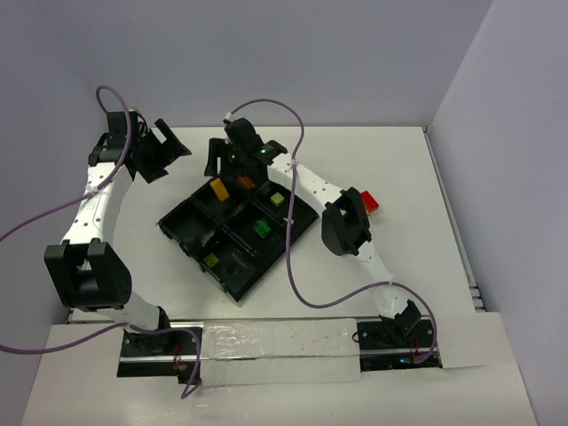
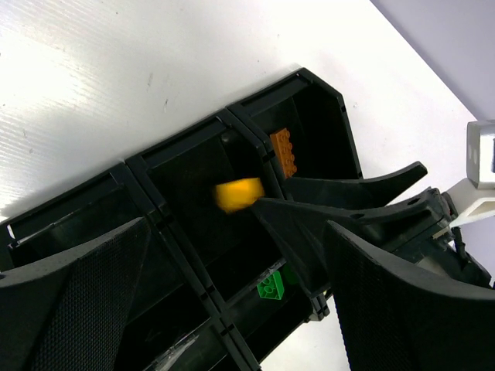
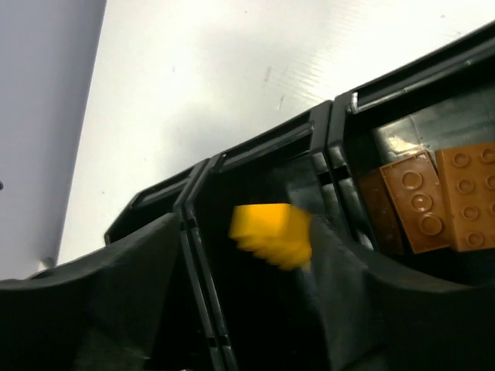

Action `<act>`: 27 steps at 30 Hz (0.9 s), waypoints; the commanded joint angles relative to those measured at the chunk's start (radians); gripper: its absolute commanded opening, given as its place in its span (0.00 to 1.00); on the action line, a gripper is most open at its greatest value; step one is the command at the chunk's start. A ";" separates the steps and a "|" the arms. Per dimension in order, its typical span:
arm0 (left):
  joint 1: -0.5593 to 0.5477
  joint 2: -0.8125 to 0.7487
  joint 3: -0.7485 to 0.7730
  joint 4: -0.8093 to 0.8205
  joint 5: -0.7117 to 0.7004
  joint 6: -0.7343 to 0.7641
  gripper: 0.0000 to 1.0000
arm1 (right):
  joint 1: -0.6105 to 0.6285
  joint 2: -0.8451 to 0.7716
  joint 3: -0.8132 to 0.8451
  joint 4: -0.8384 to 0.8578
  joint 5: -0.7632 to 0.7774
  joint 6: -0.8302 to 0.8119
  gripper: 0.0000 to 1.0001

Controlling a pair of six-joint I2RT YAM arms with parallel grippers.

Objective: Sort the legos into containers by color

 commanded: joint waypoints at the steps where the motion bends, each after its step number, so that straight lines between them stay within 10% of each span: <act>1: 0.003 -0.030 -0.002 0.001 -0.007 0.009 0.99 | 0.019 -0.015 0.054 0.062 -0.012 -0.003 0.78; 15: 0.002 -0.021 0.013 0.016 0.012 0.019 0.99 | -0.053 -0.319 -0.131 -0.027 0.102 -0.074 0.78; 27: -0.013 -0.008 0.052 0.033 0.017 0.098 0.99 | -0.463 -0.898 -0.837 -0.120 0.335 -0.066 0.78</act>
